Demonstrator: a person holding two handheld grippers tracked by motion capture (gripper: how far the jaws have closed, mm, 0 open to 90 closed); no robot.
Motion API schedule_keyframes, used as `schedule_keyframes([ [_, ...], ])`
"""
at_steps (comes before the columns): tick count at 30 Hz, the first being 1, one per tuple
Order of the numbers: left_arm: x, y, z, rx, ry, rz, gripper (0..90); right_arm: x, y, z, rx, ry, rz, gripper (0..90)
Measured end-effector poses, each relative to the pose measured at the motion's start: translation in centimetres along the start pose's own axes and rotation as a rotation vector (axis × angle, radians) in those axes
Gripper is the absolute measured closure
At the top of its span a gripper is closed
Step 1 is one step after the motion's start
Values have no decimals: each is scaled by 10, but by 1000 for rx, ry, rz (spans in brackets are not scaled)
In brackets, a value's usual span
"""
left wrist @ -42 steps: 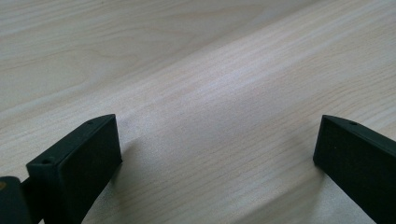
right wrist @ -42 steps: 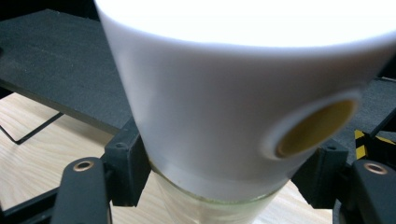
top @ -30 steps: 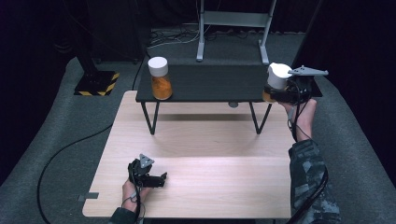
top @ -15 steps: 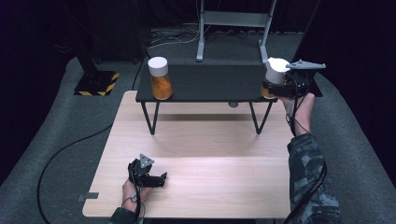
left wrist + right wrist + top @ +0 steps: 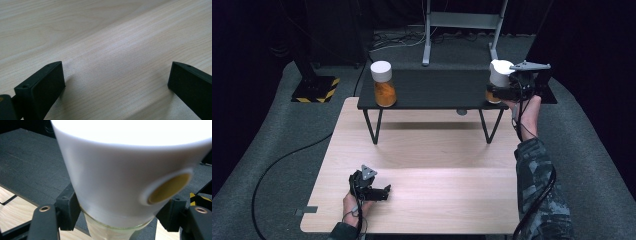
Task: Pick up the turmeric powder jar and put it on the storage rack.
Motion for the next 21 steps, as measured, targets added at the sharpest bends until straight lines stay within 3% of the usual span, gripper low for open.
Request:
schedule_keyframes([
  [21, 0, 0, 0, 0, 0, 0, 1, -20, -3, 1, -9, 5, 33, 294],
])
Point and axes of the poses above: each handheld gripper's, and its own axes: x roughly backward along the jaws, y roughly out of its top, z roughly to its left, the point moved 9 cm from there along -x, roughly forward along the jaws, and after that the axes turned 12 degrees about -z, right-handed, at the moved point
